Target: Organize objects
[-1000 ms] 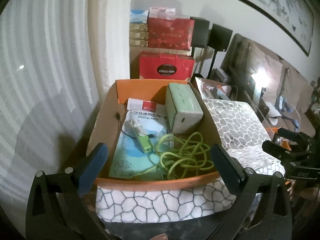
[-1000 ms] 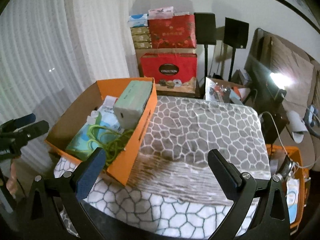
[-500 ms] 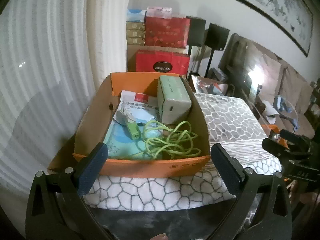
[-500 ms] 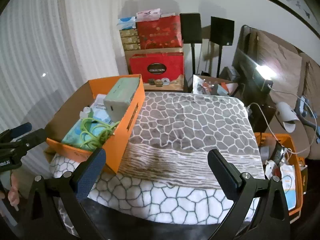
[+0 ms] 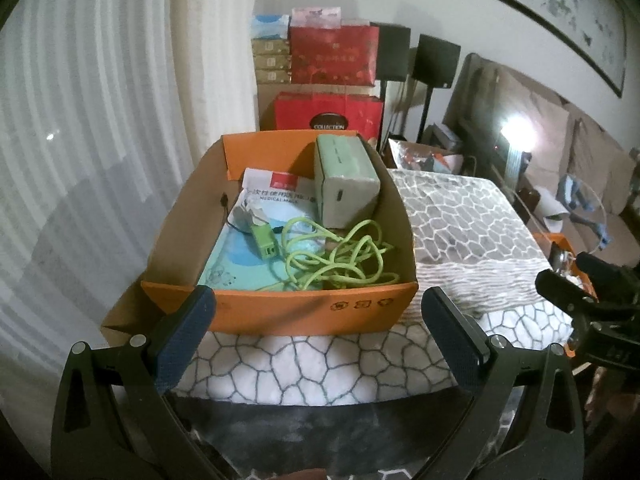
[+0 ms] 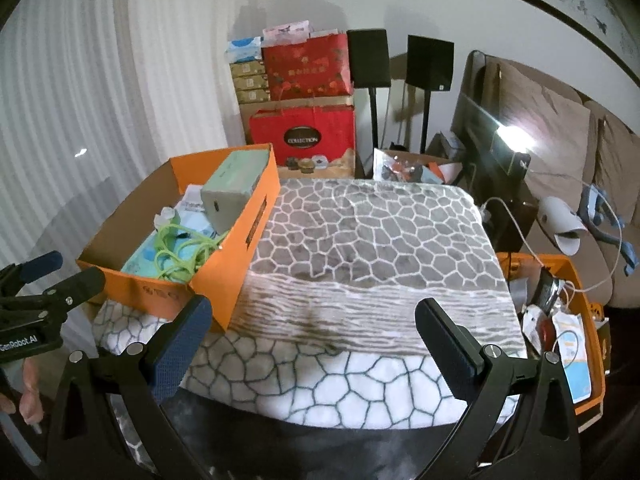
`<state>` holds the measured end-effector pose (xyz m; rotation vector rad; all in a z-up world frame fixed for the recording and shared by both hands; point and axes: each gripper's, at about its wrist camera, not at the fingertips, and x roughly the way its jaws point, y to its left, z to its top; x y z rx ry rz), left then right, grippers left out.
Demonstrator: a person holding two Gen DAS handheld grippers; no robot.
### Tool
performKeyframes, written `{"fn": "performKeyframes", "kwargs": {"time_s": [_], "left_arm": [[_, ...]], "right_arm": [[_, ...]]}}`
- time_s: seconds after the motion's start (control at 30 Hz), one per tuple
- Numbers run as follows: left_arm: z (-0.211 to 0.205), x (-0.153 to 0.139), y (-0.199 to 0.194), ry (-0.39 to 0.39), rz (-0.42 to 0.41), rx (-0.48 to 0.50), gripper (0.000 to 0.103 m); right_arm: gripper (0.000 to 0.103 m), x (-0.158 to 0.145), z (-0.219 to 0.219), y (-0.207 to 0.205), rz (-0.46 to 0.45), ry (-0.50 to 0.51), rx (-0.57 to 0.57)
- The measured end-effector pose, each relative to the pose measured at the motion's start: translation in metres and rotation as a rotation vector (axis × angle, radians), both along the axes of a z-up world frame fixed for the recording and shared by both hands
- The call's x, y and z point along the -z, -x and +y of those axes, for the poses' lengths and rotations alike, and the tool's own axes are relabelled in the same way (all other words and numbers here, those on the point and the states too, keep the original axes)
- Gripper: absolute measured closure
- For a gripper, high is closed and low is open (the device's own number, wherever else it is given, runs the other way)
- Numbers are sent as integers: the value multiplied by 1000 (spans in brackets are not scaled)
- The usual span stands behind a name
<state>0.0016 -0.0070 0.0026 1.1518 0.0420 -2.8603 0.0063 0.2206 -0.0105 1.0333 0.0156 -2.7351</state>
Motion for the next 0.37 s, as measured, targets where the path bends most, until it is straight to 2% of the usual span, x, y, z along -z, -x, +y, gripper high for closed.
{"fn": "performKeyframes", "kwargs": {"time_s": [0.37], "left_arm": [[4,2,-2,30,1,-6,0]], "right_arm": [[1,6,2,0,-16,0,13]]}}
